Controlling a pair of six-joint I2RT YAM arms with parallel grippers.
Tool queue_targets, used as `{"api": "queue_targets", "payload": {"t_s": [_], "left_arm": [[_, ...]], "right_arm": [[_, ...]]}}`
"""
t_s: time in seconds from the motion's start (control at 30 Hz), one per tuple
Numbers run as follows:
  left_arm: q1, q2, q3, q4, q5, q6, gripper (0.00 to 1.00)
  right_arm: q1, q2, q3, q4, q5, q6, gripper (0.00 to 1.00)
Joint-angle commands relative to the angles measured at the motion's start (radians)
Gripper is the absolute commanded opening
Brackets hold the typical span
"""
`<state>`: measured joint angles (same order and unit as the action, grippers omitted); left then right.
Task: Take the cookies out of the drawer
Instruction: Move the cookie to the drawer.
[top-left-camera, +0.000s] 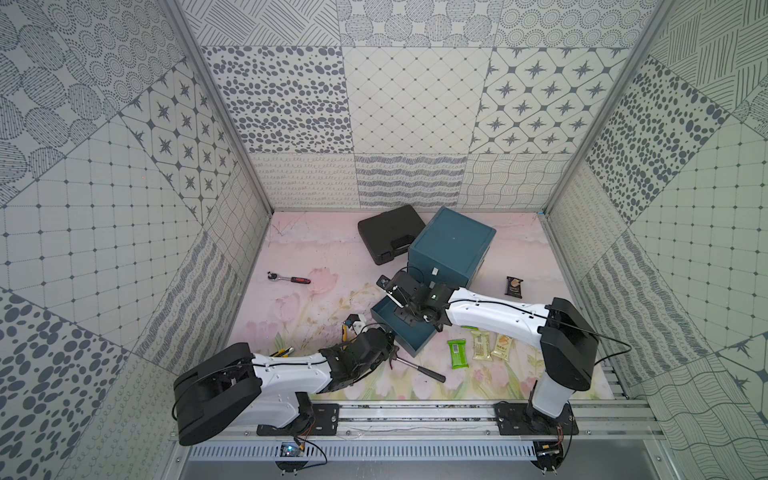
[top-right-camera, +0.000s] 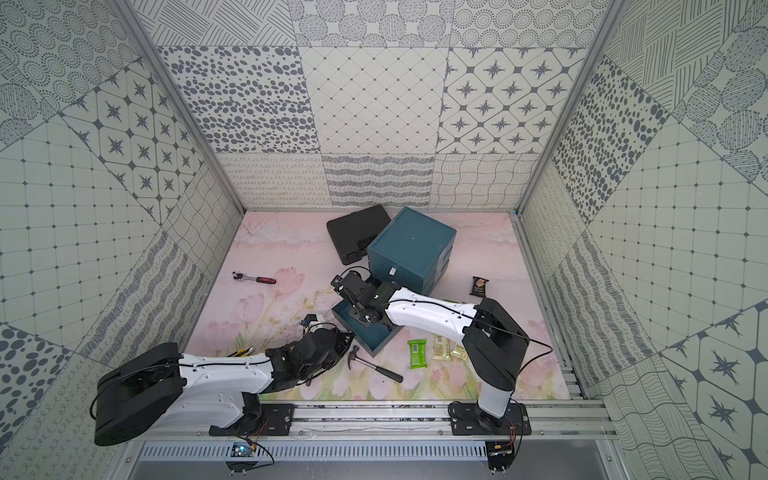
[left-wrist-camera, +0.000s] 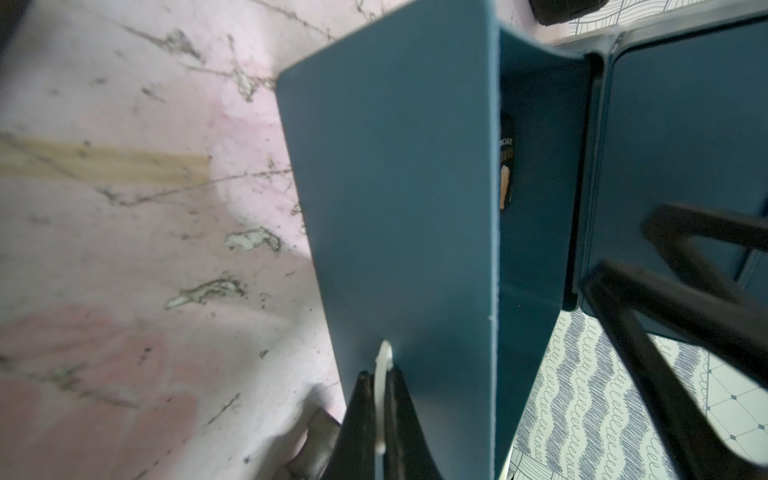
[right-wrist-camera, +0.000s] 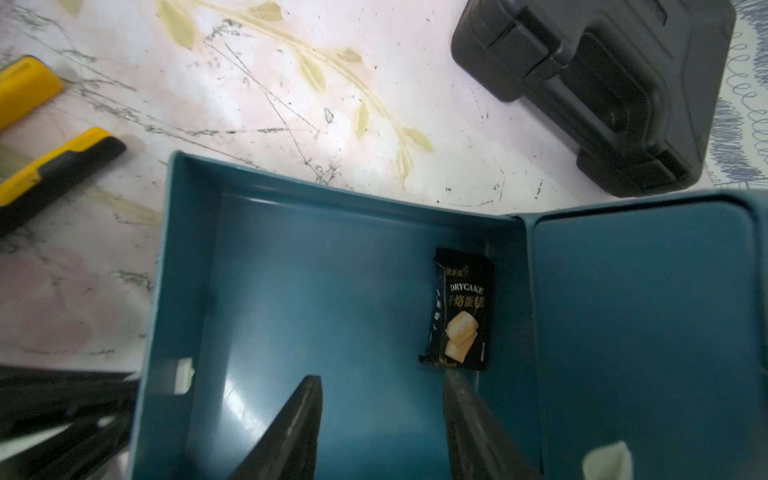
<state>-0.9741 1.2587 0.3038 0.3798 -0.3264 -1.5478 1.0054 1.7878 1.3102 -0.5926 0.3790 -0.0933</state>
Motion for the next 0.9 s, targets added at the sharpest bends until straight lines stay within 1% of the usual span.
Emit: {"api": "queue_targets", "payload": {"t_s": [0.0,0.23,0.53,0.87], "left_arm": [[-0.002,0.002,-0.004,-0.017,-0.049,0.008,0.00],[-0.002,0.022,-0.003,0.001,-0.043,0.006,0.00],[-0.003,0.027,0.000,0.006,-0.042,0.005,0.00],[-0.003,0.028,0.000,0.007,-0.043,0.004,0.00]], "right_arm": [[-0.027,0.054,0.044,0.014,0.019,0.018,0.47],[-0.069,0.146,0.079,-0.003,0.007,0.017,0.42],[-0.090,0.228,0.131,-0.022,0.060,0.004,0.34],[-0.093,0.278,0.144,-0.025,0.105,-0.011,0.27]]}}
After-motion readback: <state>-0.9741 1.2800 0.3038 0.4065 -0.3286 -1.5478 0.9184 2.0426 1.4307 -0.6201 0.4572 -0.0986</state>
